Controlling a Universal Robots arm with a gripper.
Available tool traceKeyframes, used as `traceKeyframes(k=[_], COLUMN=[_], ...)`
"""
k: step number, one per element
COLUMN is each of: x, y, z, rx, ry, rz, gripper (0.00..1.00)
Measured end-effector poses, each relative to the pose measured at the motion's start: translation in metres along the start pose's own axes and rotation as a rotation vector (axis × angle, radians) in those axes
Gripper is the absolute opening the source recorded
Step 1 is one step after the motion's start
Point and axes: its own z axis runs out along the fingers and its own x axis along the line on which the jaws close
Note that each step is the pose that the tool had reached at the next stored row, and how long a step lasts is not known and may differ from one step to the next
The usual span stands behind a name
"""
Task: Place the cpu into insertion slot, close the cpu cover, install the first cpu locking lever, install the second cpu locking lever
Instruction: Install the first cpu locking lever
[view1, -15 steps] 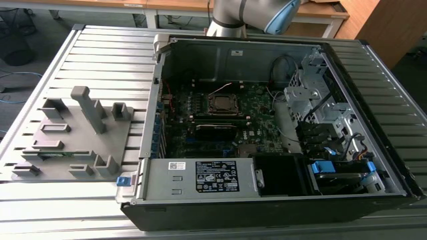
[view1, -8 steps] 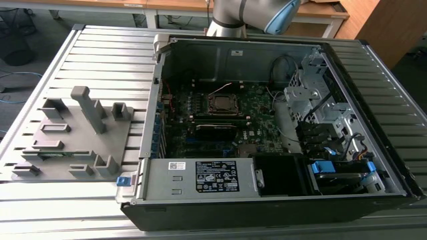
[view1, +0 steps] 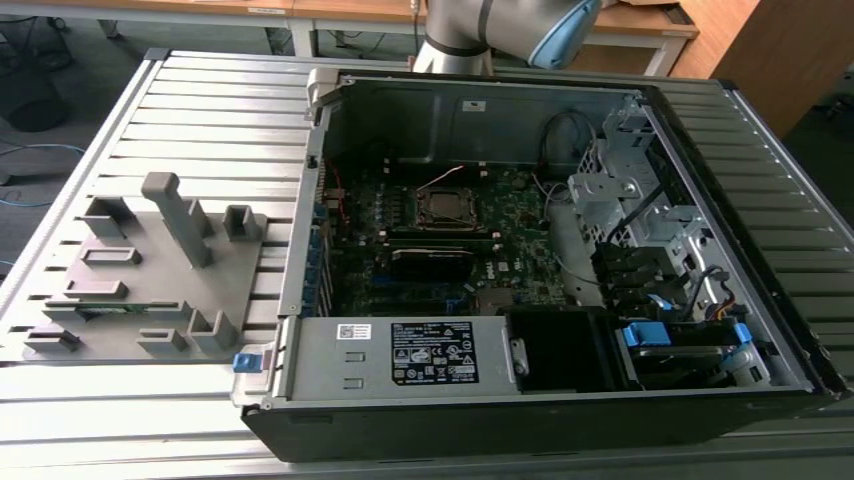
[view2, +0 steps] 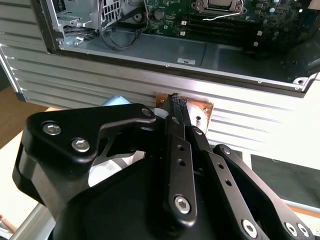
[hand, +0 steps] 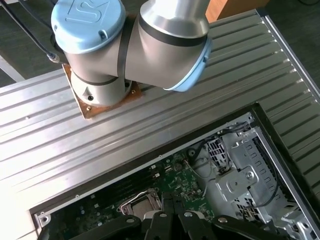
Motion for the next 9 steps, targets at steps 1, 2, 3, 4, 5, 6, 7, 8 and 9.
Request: traceKeyframes(k=[1, 2, 3, 4, 5, 6, 7, 8, 9], x=[0.0003, 0.0005, 0.0008, 0.0011, 0.0014, 0.0016, 0.0019, 0.0022, 0.0025], y=[-0.0005, -0.0011, -0.0016, -0.0021, -0.0026, -0.0031, -0.0037, -0.0042, -0.0047], z=[0.0017, 0.0035, 0.0051, 0.0069, 0.0086, 0.0102, 0.0121, 0.0138, 0.0155], rx=[0.0, 0.0001, 0.0002, 0.0002, 0.0003, 0.0004, 0.0005, 0.0006, 0.0008], ry=[-0.0001, -0.0002, -0.0002, -0.0002, -0.0002, -0.0003, -0.0003, -0.0004, -0.0005], rz=[0.0, 0.0, 0.0, 0.0, 0.0, 0.0, 0.0, 0.0, 0.0], gripper=[0.11, 0.11, 0.11, 0.11, 0.11, 0.11, 0.11, 0.11, 0.11])
